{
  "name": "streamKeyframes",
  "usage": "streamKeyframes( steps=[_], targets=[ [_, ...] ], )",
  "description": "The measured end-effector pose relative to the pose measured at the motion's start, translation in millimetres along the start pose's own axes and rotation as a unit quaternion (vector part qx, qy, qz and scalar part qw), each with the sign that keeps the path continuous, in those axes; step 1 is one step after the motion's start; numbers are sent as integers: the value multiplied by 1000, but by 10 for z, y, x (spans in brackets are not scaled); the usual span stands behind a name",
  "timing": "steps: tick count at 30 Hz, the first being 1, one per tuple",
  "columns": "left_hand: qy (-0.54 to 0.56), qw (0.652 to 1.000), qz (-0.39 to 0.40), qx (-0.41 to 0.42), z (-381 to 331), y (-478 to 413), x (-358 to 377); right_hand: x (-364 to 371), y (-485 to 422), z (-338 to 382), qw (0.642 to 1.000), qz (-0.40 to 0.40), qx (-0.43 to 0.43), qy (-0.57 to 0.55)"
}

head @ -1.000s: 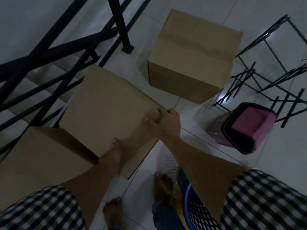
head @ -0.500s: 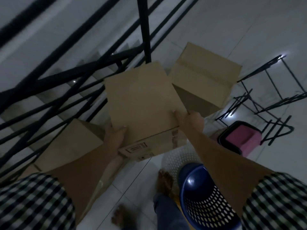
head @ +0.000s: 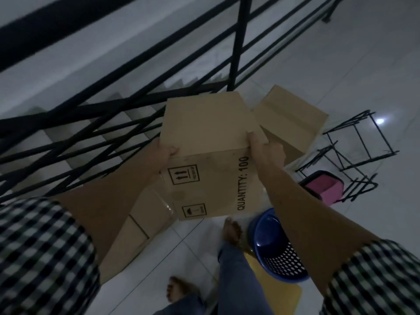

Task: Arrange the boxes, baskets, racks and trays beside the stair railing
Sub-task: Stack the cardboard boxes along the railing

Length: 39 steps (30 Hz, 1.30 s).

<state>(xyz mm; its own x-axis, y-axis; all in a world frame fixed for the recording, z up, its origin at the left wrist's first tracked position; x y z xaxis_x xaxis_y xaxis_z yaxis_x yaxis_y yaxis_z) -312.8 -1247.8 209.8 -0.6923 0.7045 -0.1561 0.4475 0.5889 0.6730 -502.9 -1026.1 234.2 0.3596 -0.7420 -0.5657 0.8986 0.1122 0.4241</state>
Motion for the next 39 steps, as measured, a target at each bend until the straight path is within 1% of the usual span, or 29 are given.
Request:
streamKeyframes(
  steps=[2,4,8,12,16,19,23,26,29,32,35,37,39],
  targets=[
    [11,999,-37,-7,56,245,-273,107,285,109,1000,-2,-19,2],
    [26,998,-58,-12,189,464,-552,223,572,190,999,5,-37,2],
    [63,993,-98,-25,661,831,-1123,535,1171,311,995,32,-95,27],
    [106,982,-148,-57,1177,1186,-1635,926,1707,377,986,74,-142,47],
    [145,972,-177,-48,1530,1501,-2085,1322,2141,357,976,119,-169,64],
    [152,962,-221,-45,1715,1701,-2419,1569,2418,315,972,141,-178,60],
    [168,949,-263,-45,1969,1902,-2745,1902,2656,184,966,184,-171,60],
    [173,939,-295,-48,2206,2038,-2860,2164,2770,16,958,232,-156,69],
    [175,927,-329,-50,2411,2135,-2908,2392,2818,-218,956,260,-122,64],
    [143,921,-361,-42,2473,2197,-2937,2544,2813,-435,955,281,-70,66],
    [112,920,-376,-13,2372,2190,-2930,2611,2748,-554,951,306,-30,41],
    [78,919,-386,4,2243,2141,-2869,2657,2660,-577,945,324,-25,34],
    [33,914,-405,6,2120,2063,-2769,2688,2549,-553,943,326,-31,51]
  ],
)
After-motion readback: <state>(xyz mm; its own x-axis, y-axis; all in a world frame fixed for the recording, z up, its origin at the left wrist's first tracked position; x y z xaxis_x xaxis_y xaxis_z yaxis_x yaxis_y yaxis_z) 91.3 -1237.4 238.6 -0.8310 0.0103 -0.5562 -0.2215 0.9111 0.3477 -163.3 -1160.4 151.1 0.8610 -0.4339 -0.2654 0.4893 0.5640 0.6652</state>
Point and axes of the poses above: each hand's wrist, its own y-axis away from the middle knuckle, its own x-axis out of the palm, z = x × y, the point moved 4 cm from there along -y, towards the middle knuckle, and after that the axes turned 2 degrees about -x, right-handed, at the moved point
